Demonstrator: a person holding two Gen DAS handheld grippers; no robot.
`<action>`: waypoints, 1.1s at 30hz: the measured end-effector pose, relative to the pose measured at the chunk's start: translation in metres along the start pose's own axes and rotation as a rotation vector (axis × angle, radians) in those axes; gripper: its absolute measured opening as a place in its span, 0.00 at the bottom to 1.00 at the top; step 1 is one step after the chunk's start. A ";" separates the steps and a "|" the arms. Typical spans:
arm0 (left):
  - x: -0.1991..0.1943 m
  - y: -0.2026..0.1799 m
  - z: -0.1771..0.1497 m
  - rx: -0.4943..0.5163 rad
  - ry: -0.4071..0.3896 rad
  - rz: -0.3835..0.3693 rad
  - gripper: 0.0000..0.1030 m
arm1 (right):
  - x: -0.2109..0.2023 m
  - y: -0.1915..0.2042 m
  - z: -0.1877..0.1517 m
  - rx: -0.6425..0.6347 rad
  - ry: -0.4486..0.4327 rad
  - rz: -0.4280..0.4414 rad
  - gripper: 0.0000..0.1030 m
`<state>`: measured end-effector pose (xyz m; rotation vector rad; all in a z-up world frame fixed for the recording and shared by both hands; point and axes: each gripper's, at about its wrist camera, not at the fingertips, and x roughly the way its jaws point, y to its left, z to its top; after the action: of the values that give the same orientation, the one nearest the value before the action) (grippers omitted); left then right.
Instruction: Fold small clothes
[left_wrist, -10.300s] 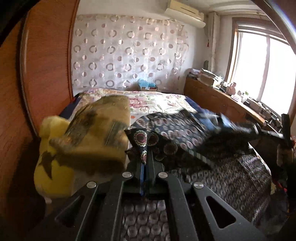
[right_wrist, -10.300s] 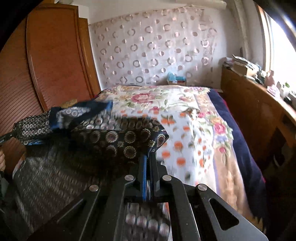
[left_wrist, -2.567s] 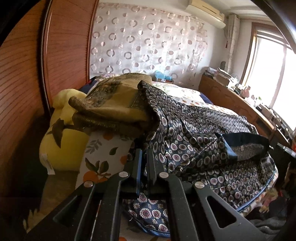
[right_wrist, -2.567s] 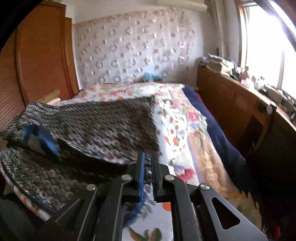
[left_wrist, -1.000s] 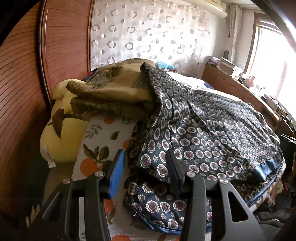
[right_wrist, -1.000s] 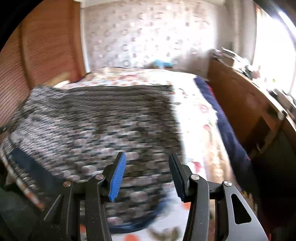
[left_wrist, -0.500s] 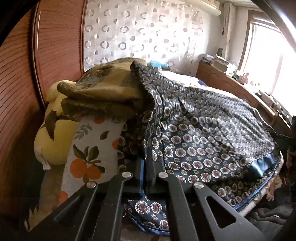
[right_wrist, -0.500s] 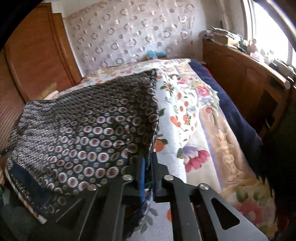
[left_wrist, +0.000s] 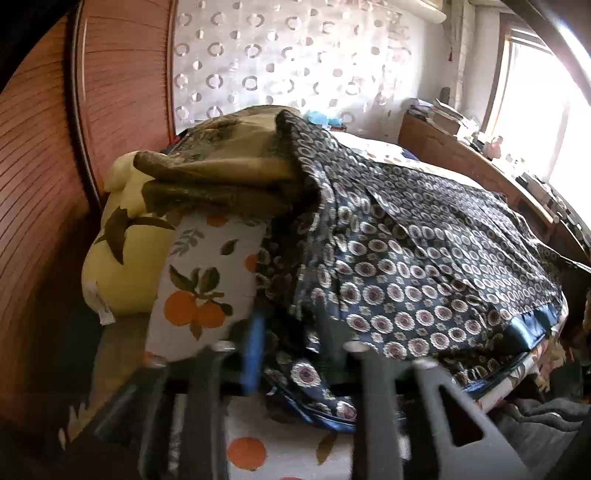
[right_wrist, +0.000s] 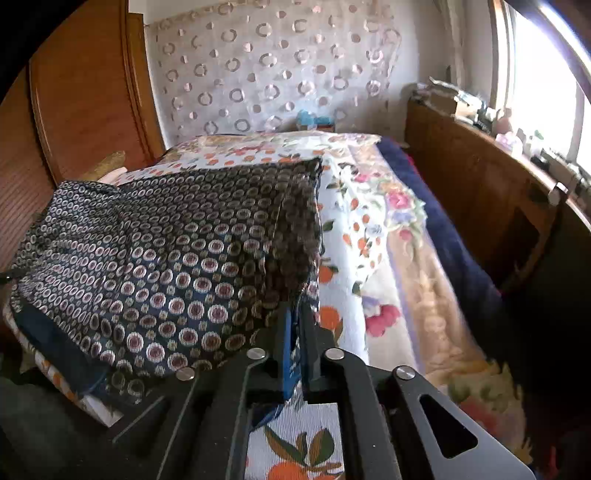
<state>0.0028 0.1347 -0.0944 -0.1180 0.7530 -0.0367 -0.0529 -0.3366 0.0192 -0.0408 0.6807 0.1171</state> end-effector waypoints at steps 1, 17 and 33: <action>0.000 0.000 0.000 -0.003 -0.002 -0.001 0.41 | -0.002 0.001 0.001 -0.009 -0.009 -0.009 0.08; 0.011 -0.002 -0.013 0.006 0.038 0.042 0.43 | 0.035 0.088 0.002 -0.153 0.015 0.130 0.54; 0.012 -0.007 -0.014 0.010 0.029 0.036 0.43 | 0.079 0.094 -0.012 -0.167 -0.016 0.113 0.64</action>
<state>0.0023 0.1252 -0.1118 -0.0945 0.7838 -0.0081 -0.0107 -0.2370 -0.0396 -0.1619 0.6556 0.2826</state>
